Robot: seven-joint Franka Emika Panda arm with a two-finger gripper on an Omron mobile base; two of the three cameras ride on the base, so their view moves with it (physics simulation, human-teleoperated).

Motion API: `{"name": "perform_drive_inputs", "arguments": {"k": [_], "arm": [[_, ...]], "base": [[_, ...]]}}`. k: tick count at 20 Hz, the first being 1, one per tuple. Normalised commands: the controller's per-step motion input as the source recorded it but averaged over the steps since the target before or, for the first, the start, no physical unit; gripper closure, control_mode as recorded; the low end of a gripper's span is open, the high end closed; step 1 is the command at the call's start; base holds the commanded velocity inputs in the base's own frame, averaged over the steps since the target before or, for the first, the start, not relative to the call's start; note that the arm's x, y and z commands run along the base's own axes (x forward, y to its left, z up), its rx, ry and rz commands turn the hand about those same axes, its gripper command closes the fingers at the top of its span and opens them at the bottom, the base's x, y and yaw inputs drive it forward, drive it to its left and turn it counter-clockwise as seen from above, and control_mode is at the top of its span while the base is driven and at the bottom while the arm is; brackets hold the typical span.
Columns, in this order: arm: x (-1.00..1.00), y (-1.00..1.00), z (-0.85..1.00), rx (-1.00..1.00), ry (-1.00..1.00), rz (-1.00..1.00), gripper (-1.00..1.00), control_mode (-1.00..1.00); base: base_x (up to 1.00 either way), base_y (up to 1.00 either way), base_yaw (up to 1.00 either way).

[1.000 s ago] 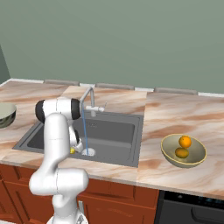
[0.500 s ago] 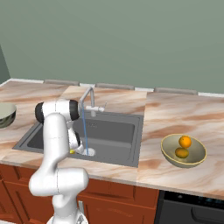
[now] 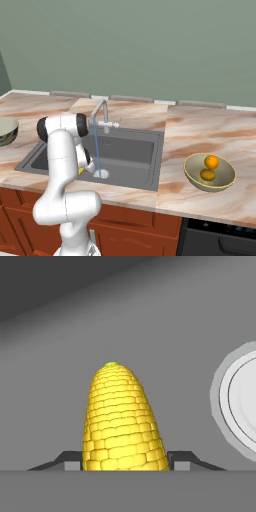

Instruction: Pick the oranges from the sink and place them in one bowl. Place the corn in the other bowl. Then turn off the sink faucet.

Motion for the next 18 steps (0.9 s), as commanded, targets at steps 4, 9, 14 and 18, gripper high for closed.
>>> {"name": "perform_drive_inputs", "arguments": {"k": [4, 9, 14, 18], "arm": [[0.0, -0.08, 0.9, 0.0, 0.0, -0.04, 1.0, -1.0], [-0.04, -0.14, 1.0, 0.0, 0.0, -0.06, 1.0, -1.0], [-0.08, 0.0, 0.99, 0.0, -0.03, -0.08, 1.0, -1.0], [-0.14, 0.02, 1.0, 0.0, 0.0, -0.08, 1.0, -1.0]], "base": [[0.0, 0.0, 0.0], [0.0, 0.0, 0.0], [0.0, 0.0, 0.0], [0.0, 0.0, 0.0]]}}
